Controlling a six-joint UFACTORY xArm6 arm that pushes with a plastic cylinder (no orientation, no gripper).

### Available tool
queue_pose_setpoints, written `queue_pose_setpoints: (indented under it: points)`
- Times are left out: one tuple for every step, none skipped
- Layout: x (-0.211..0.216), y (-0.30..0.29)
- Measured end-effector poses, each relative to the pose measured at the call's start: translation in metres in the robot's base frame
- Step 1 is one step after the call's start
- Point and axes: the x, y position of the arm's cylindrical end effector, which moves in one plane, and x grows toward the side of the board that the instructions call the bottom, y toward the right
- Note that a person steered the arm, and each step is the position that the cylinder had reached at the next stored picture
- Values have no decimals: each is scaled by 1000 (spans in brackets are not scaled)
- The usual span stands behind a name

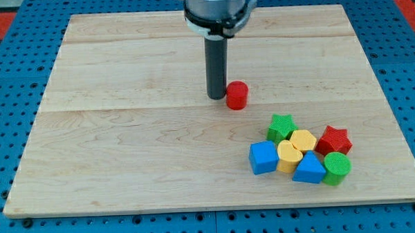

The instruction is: Touch the bottom of blue cube

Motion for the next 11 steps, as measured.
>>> queue_pose_setpoints:
  points:
    - [-34, 12]
    - [19, 37]
    - [82, 40]
    - [79, 36]
    - [76, -25]
    - [133, -52]
    - [168, -12]
    - [169, 40]
    - [168, 78]
    - [168, 96]
    - [178, 79]
